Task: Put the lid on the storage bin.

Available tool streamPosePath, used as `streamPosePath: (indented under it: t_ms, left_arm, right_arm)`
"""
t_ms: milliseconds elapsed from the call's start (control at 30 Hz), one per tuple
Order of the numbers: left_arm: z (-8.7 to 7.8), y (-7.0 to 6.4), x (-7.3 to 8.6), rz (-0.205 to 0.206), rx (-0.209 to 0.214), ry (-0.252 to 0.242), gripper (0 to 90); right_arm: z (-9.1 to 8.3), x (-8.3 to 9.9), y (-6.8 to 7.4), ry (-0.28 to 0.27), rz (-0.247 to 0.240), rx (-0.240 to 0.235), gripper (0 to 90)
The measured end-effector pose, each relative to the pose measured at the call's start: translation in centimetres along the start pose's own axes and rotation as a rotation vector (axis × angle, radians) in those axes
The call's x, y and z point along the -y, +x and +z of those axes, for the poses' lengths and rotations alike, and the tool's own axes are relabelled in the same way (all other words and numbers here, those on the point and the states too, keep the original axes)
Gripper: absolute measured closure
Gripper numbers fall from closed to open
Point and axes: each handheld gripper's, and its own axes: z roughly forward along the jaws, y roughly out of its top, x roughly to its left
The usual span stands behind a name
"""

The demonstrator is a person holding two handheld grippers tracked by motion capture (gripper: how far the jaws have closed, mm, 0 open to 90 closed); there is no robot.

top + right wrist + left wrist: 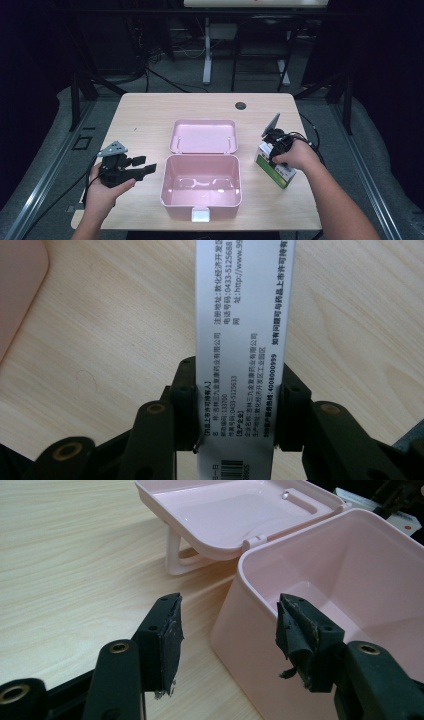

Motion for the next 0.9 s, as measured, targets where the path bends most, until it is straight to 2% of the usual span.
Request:
streamPosePath:
  t_ms: [333,600,900]
  left_arm:
    - [0.0,0.0,0.0,-0.006,0.000,-0.002,44.0]
    - [0.0,0.0,0.0,-0.005,0.002,-0.001,43.9]
    - [-0.1,-0.1,0.0,-0.005,0.004,-0.007,43.9]
  right_arm:
    - [-1.4,0.1,0.3,-0.011,-0.011,-0.006,61.5]
    - [-2.7,0.2,0.7,-0.009,-0.026,0.008,61.5]
    - [-4.9,0.3,1.8,-0.008,-0.065,0.027,61.5]
